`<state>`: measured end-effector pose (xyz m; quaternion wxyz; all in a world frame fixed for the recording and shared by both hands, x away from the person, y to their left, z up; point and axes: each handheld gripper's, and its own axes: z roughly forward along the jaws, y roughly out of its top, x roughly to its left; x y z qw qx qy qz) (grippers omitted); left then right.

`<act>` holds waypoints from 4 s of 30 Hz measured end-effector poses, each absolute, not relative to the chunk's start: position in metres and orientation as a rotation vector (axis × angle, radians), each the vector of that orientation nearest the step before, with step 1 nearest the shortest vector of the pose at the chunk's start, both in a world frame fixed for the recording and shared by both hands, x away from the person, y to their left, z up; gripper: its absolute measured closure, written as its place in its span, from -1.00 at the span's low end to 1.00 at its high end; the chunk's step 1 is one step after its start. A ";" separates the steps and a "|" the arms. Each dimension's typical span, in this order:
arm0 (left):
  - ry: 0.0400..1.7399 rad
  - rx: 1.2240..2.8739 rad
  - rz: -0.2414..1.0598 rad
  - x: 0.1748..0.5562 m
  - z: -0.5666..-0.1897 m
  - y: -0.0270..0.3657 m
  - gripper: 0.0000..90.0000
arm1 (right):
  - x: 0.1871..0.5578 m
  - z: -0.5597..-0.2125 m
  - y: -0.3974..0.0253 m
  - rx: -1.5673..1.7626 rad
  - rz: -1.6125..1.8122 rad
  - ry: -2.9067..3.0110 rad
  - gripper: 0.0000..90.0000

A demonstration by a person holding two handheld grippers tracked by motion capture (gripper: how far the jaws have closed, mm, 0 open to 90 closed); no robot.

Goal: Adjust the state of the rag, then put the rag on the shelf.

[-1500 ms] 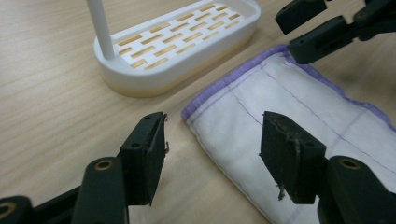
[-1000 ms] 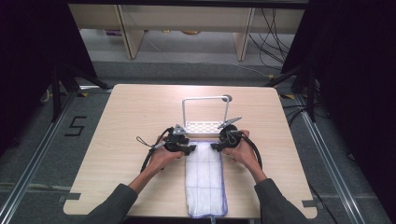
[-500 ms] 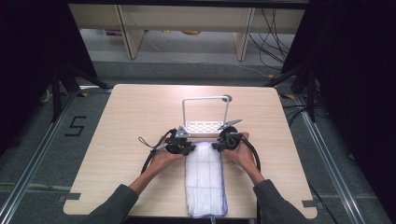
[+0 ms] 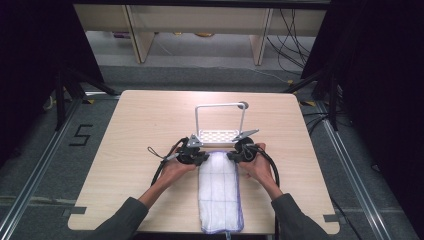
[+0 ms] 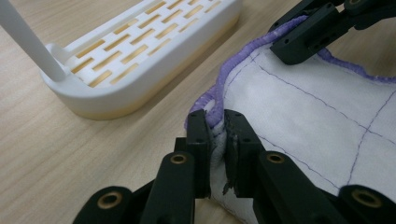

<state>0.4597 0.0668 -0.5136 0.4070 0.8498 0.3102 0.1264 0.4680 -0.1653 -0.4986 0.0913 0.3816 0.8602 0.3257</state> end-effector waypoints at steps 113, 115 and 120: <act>0.719 1.764 0.555 0.533 -0.240 0.080 0.86 | 0.522 -0.230 -0.182 0.879 1.407 2.102 0.88; 0.717 1.764 0.560 0.540 -0.244 0.079 0.85 | 0.529 -0.234 -0.182 0.912 1.416 2.098 0.87; 0.745 1.732 0.556 0.556 -0.254 0.079 0.85 | 0.548 -0.241 -0.181 0.922 1.407 2.072 0.87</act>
